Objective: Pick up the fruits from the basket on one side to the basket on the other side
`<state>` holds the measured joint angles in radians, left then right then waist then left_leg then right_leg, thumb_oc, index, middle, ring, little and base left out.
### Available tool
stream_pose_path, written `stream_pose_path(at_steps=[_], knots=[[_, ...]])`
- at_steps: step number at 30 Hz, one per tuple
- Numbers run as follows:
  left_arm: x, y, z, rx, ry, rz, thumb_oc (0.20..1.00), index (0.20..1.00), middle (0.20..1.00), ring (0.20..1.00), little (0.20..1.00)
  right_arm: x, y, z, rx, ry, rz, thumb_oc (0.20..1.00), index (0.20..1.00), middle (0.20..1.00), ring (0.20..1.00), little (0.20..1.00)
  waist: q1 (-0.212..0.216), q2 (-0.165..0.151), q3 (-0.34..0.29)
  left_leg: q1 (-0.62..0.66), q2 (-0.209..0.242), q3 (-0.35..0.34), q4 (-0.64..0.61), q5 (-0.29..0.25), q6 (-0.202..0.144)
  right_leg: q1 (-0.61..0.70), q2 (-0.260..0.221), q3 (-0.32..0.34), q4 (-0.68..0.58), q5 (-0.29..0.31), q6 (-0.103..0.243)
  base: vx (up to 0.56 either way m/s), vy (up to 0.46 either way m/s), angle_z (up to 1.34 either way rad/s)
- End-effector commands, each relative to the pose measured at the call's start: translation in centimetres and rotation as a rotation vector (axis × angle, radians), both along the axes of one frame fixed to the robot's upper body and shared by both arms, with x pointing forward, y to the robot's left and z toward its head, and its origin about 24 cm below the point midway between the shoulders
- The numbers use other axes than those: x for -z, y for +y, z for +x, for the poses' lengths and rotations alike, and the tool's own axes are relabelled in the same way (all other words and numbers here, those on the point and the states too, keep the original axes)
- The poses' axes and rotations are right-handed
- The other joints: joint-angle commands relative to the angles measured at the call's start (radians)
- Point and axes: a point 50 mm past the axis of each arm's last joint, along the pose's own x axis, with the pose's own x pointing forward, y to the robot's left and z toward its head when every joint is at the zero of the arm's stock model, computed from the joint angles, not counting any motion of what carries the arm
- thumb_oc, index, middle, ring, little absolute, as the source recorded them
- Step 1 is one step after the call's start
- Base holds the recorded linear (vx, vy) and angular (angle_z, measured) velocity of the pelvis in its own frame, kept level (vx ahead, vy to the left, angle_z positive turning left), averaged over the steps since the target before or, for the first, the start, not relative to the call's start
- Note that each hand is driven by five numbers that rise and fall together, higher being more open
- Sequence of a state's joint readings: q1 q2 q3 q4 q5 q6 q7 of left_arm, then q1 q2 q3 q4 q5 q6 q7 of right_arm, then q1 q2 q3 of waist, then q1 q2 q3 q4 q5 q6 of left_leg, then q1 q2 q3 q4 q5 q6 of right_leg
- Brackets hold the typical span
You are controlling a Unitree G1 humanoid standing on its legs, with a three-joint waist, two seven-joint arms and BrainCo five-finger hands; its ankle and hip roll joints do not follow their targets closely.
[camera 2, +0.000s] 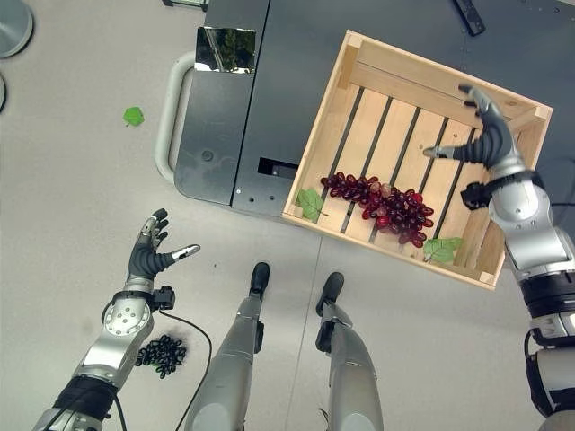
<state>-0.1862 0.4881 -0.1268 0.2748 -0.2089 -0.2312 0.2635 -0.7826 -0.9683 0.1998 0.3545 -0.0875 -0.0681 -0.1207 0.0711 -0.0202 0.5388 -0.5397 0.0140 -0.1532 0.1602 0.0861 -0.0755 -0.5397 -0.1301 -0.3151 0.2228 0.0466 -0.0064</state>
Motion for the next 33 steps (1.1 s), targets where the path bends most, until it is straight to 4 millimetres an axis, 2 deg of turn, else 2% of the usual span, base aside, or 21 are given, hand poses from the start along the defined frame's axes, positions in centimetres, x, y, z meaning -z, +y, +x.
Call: stream_pose_path(at_steps=[1,7,13,14,19,20,26,30,33], knots=[[-1.8,0.5,-0.5,-0.001,-0.097,0.044,1.0,1.0,1.0,1.0,1.0,-1.2,1.5,0.0,0.015,-0.056,-0.137,1.0,1.0,1.0,1.0,1.0,-0.003,-0.032,-0.019,-0.011,-0.032,0.029,0.037,-0.049,0.03,0.018,-0.039,0.02,0.077,-0.12,0.115,0.0,0.0,0.0],[-1.6,0.9,-0.8,-0.02,-0.087,0.044,1.0,1.0,1.0,1.0,1.0,-1.2,2.9,0.2,-0.004,-0.05,-0.204,1.0,1.0,1.0,1.0,1.0,-0.001,-0.049,-0.019,-0.046,-0.028,0.035,0.064,-0.057,0.03,-0.014,-0.031,0.031,0.081,-0.118,0.112,0.0,0.0,0.0],[-1.3,0.7,-0.9,-0.012,-0.074,0.036,1.0,1.0,1.0,1.0,1.0,-0.1,3.9,1.3,-0.03,0.043,-0.246,1.0,1.0,1.0,1.0,1.0,0.003,-0.055,-0.019,-0.066,-0.028,0.036,0.079,-0.063,0.03,-0.03,-0.025,0.035,0.085,-0.12,0.109,0.01,-0.006,-0.02],[-1.1,0.5,-0.9,-0.002,-0.058,0.028,1.0,1.0,1.0,1.0,1.0,1.2,4.2,2.4,-0.049,0.155,-0.23,1.0,1.0,1.0,1.0,1.0,0.008,-0.059,-0.019,-0.073,-0.024,0.039,0.084,-0.071,0.029,-0.036,-0.021,0.039,0.088,-0.127,0.108,-0.01,0.001,-0.05],[-1.2,0.6,-0.8,0.001,-0.057,0.023,1.0,1.0,1.0,1.0,1.0,1.9,4.9,3.7,-0.061,0.243,-0.248,1.0,1.0,1.0,1.0,1.0,0.008,-0.065,-0.019,-0.092,-0.024,0.039,0.09,-0.07,0.028,-0.054,-0.016,0.04,0.087,-0.125,0.107,0.01,-0.005,-0.06],[-1.4,0.8,-0.7,-0.001,-0.057,0.028,1.0,1.0,1.0,1.0,1.0,2.0,5.9,4.2,-0.078,0.29,-0.324,1.0,1.0,1.0,1.0,1.0,0.007,-0.073,-0.019,-0.115,-0.022,0.038,0.095,-0.067,0.026,-0.076,-0.012,0.04,0.089,-0.124,0.106,0.02,-0.014,-0.03],[-1.7,1.1,-0.9,-0.005,-0.066,0.048,1.0,1.0,1.0,1.0,1.0,2.5,6.1,4.2,-0.082,0.354,-0.411,1.0,1.0,1.0,1.0,1.0,0.001,-0.079,-0.019,-0.151,-0.024,0.036,0.105,-0.067,0.023,-0.109,-0.014,0.032,0.101,-0.127,0.107,0.0,-0.003,-0.01],[-1.8,1.2,-1.0,-0.001,-0.066,0.062,1.0,1.0,1.0,1.0,1.0,3.2,5.6,4.2,-0.069,0.409,-0.47,1.0,1.0,1.0,1.0,1.0,0.001,-0.075,-0.019,-0.178,-0.027,0.032,0.107,-0.063,0.022,-0.138,-0.017,0.028,0.116,-0.131,0.107,0.0,0.0,0.0],[-1.8,1.4,-1.1,0.001,-0.064,0.074,1.0,1.0,1.0,1.0,1.0,3.0,5.4,4.1,-0.065,0.422,-0.499,1.0,1.0,1.0,1.0,1.0,0.0,-0.071,-0.019,-0.2,-0.029,0.031,0.108,-0.06,0.021,-0.162,-0.017,0.026,0.125,-0.133,0.106,0.0,0.0,0.0]])
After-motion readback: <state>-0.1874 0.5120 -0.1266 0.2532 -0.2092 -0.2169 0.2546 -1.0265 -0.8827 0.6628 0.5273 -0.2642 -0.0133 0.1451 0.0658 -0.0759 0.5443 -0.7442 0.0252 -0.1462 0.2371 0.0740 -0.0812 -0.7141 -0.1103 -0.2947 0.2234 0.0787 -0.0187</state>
